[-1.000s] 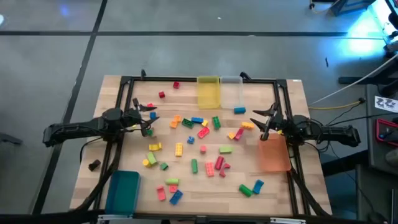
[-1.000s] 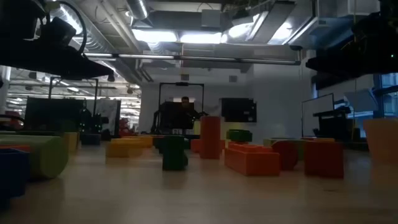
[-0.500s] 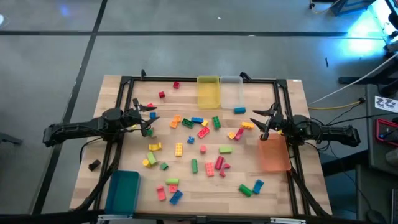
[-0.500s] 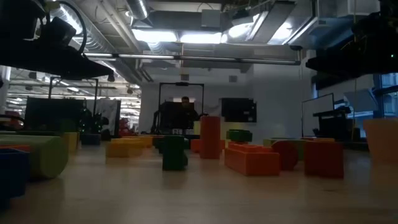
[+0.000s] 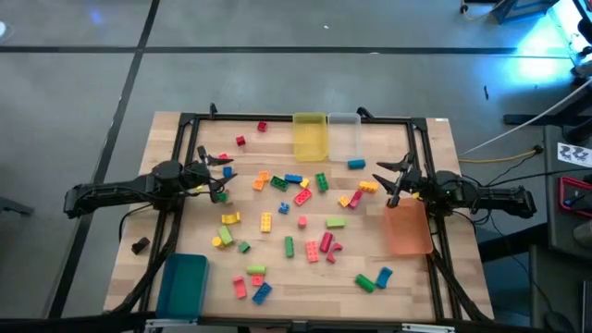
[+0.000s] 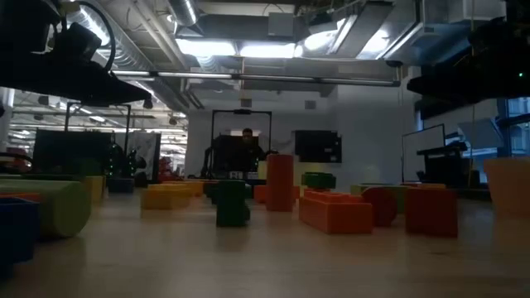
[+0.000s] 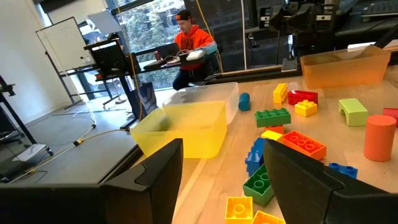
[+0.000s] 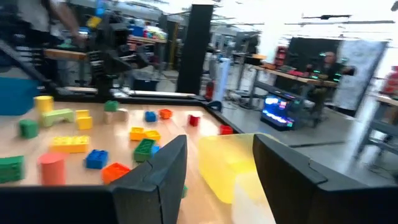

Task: Sort blocks by size
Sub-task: Put the yellow rectangular game piece into the orange bin

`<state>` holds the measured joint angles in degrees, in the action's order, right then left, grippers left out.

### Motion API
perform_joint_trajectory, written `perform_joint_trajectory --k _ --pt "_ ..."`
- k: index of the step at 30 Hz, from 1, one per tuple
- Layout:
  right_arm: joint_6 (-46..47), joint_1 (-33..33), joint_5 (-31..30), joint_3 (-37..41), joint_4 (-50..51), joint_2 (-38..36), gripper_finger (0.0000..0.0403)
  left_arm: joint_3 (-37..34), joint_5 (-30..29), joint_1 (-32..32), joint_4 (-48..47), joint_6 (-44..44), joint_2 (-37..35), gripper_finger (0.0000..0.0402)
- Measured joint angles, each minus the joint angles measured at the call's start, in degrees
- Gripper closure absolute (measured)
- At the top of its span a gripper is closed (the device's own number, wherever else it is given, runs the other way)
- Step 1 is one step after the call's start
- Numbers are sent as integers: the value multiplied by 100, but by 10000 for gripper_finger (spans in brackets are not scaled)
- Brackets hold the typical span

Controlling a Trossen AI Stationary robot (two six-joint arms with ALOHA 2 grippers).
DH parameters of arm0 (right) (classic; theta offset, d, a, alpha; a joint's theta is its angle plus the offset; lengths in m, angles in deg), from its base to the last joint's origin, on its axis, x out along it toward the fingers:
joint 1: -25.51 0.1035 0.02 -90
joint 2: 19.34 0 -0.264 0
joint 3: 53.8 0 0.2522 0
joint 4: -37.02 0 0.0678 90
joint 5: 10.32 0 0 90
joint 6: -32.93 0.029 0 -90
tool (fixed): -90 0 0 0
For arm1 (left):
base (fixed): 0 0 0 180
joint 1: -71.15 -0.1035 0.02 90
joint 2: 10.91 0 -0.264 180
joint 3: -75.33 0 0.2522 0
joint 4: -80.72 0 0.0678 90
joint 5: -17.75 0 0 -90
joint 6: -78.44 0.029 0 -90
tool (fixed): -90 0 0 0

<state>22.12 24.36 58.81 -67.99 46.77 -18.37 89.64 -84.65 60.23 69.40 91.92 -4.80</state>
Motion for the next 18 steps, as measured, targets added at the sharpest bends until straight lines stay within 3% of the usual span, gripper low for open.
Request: perform_joint_trajectory --k 18 --pt "0 0 -55 -2 -48 0 216 0 -2 0 1 0 2 192"
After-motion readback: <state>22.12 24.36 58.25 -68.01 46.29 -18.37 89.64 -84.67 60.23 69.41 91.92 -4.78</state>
